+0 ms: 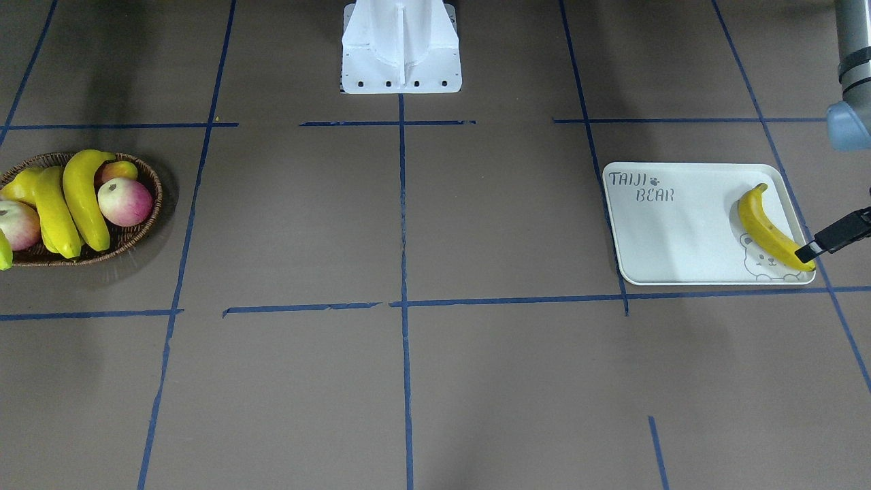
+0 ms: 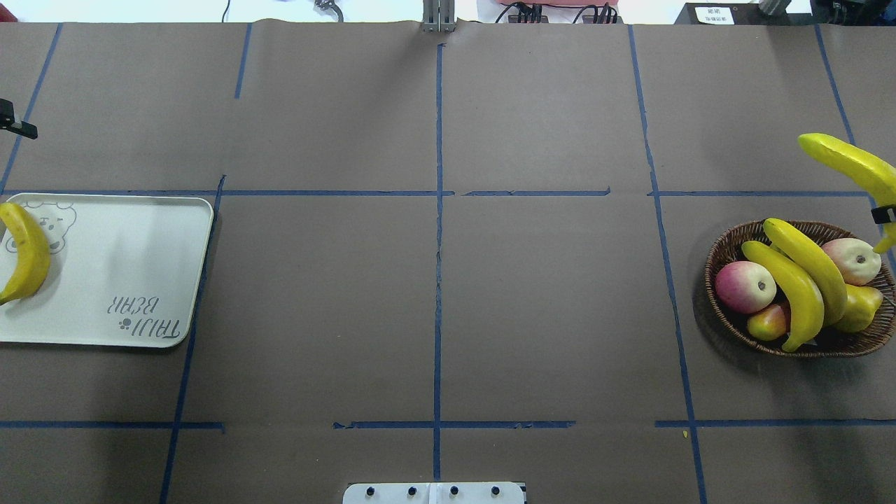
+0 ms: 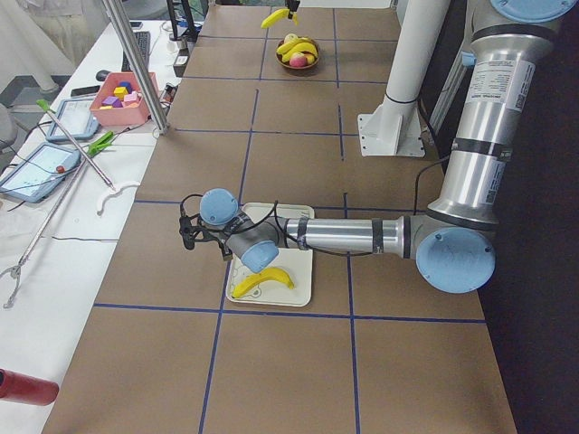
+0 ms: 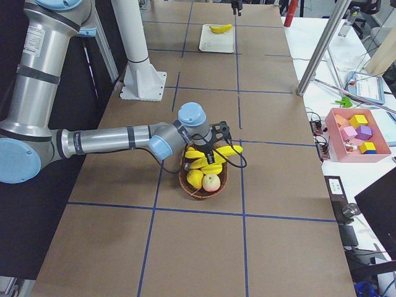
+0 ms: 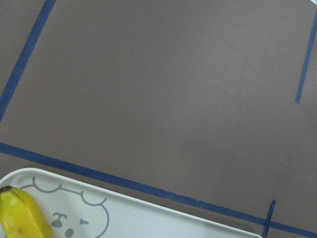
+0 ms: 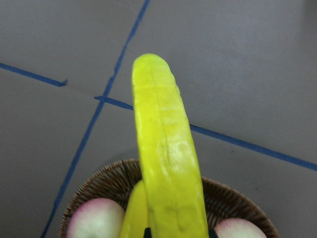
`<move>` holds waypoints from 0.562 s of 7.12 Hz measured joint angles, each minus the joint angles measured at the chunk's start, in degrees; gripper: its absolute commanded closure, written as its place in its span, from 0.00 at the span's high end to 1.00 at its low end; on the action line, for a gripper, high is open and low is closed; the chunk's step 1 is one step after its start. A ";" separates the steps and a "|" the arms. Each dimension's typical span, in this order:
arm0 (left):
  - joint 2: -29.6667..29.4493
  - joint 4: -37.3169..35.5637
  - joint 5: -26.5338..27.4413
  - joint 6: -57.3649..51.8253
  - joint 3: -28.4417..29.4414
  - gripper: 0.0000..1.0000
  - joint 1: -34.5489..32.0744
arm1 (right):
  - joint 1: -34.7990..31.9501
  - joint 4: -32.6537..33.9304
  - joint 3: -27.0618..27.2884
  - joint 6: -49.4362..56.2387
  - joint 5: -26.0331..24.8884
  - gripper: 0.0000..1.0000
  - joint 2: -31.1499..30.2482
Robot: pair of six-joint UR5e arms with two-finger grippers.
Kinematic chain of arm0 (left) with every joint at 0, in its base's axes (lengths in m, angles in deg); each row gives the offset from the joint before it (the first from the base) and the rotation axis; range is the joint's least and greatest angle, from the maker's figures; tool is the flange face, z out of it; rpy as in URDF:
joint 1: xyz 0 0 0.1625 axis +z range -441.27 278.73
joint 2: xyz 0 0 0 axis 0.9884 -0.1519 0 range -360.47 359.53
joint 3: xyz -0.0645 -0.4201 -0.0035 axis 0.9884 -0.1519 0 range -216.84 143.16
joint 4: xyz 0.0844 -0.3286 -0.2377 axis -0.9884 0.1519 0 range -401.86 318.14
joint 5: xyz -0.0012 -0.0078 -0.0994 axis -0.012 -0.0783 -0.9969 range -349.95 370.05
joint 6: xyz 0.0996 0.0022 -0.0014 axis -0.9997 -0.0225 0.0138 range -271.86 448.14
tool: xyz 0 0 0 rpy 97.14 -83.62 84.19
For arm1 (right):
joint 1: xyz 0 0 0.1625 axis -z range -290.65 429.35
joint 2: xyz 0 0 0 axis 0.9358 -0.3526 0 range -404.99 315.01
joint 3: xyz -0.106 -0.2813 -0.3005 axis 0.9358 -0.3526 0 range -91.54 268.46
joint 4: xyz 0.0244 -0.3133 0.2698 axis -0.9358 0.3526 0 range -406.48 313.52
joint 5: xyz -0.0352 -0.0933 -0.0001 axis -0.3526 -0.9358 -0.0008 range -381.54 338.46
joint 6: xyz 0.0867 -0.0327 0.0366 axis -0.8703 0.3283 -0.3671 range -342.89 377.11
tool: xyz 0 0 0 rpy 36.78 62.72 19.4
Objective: Transfer all bananas from basket to plate
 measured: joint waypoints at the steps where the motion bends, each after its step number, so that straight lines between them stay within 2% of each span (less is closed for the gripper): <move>1: -0.15 2.46 -0.02 0.14 -1.21 1.00 0.42 | 1.54 -0.25 0.05 -1.66 0.75 0.03 3.26; 4: -3.45 5.76 -0.12 1.62 -3.41 1.00 4.57 | 11.49 -0.84 -0.56 -15.32 -0.51 0.03 15.76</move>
